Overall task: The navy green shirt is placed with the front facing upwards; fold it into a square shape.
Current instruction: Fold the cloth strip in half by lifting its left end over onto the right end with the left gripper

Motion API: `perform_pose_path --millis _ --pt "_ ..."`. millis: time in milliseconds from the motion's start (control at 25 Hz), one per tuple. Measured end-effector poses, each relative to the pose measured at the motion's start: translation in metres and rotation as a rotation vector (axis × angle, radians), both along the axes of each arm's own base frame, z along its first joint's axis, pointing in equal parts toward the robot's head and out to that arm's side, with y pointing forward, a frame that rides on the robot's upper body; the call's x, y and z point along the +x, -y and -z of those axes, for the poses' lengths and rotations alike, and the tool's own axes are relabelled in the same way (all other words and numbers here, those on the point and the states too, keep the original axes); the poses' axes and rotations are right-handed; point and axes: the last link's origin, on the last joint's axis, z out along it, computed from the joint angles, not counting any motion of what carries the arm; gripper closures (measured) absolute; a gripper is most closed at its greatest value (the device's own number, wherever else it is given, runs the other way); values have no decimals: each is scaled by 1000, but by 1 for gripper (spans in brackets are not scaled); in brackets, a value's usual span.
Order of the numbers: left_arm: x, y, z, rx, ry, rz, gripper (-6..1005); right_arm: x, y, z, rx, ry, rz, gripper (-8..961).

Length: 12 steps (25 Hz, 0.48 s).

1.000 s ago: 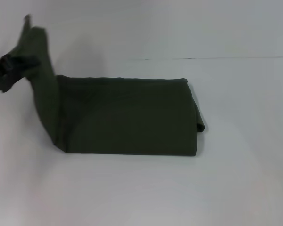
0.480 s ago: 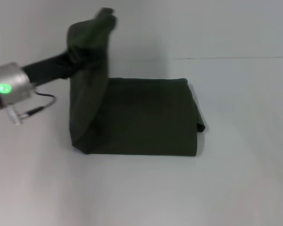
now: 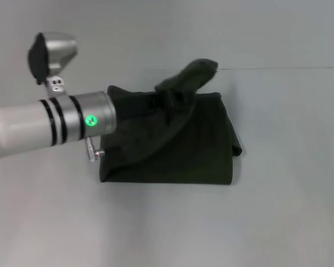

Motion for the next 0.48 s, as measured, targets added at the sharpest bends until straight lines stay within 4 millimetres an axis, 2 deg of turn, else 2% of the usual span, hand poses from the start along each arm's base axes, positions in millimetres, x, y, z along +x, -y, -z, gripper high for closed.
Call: perform_pose_path --millis 200,480 --pt "10 6 22 -52 -73 58 878 1 3 1 -3 -2 -3 192" --pt "19 16 39 -97 -145 166 861 2 5 1 -7 -2 -1 192"
